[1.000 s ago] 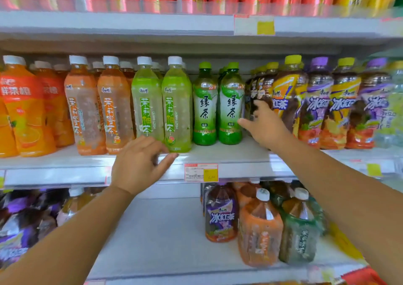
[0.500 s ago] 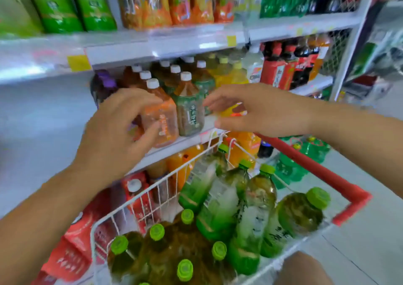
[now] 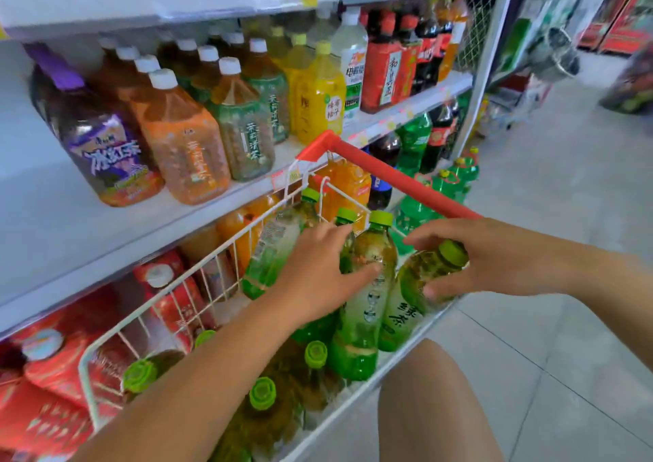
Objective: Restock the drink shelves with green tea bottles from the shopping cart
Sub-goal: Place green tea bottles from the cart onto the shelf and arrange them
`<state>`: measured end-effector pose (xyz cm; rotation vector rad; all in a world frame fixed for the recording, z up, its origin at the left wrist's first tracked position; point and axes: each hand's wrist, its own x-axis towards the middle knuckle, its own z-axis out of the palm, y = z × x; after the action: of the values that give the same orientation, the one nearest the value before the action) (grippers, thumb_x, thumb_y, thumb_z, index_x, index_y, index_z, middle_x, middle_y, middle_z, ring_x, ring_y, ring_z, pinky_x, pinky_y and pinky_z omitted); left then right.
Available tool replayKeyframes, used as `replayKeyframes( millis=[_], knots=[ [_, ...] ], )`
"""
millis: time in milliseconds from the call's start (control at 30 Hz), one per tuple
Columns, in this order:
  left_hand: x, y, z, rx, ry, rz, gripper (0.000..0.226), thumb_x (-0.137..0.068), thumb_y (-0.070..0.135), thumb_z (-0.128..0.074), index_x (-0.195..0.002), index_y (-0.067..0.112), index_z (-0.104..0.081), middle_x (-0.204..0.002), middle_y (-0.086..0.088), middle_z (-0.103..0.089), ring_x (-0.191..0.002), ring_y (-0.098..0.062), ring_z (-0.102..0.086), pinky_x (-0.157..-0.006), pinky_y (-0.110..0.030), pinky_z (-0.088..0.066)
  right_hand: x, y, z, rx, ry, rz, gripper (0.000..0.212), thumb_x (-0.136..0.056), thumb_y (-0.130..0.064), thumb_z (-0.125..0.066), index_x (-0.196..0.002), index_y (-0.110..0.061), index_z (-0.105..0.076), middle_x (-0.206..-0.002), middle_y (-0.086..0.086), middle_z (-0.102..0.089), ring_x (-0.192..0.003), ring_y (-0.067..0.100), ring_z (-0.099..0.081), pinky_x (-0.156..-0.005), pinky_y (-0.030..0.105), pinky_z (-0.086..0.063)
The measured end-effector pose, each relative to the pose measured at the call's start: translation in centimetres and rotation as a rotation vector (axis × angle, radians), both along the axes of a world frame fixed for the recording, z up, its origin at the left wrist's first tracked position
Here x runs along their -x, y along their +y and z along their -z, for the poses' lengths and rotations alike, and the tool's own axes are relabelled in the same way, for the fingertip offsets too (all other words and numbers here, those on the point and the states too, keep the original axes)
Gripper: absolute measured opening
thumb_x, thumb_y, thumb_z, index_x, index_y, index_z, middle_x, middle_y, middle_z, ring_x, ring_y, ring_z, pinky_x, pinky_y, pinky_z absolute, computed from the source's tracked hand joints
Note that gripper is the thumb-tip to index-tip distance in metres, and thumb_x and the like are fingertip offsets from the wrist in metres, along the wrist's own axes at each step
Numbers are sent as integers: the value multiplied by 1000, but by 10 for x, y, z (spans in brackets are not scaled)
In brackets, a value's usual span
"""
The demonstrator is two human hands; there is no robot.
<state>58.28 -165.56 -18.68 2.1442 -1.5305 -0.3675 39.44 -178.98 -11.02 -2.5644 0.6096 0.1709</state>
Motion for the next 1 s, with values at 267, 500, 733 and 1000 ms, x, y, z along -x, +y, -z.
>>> replayKeyframes(
  millis=[267, 500, 733, 1000],
  knots=[
    [2, -21, 7, -47, -126, 2, 98, -67, 81, -61, -145, 27, -40, -131, 8, -34, -124, -17, -29, -104, -33, -33, 7, 4, 8, 66, -39, 118, 88, -55, -49, -86, -124, -48, -31, -117, -24, -48, -105, 1, -51, -73, 2, -38],
    [2, 12, -3, 39, 278, -18, 98, -62, 59, -83, -145, 42, -34, -137, 15, -41, -129, -9, -36, -109, -32, -34, 6, 7, 11, -103, -257, 201, 73, -45, -38, -91, -104, -41, -48, -103, -9, -62, -91, 11, -62, -75, 34, -54],
    [-8, 86, -45, 346, 697, -97, 76, -55, 33, -88, -106, 69, -44, -103, 34, -65, -85, 17, -62, -68, -5, -47, -20, 34, -41, -401, -746, 136, 61, -48, -34, -83, -104, -37, -56, -101, -10, -71, -98, 11, -67, -90, 34, -51],
    [-80, 158, -53, 677, 663, -521, 69, -46, 41, -85, -112, 32, -65, -104, -1, -74, -95, -25, -71, -87, -51, -56, -125, 78, -22, -465, -698, 66, 53, -59, -46, -84, -98, -31, -50, -101, -5, -62, -100, 9, -54, -84, 30, -42]
  ],
)
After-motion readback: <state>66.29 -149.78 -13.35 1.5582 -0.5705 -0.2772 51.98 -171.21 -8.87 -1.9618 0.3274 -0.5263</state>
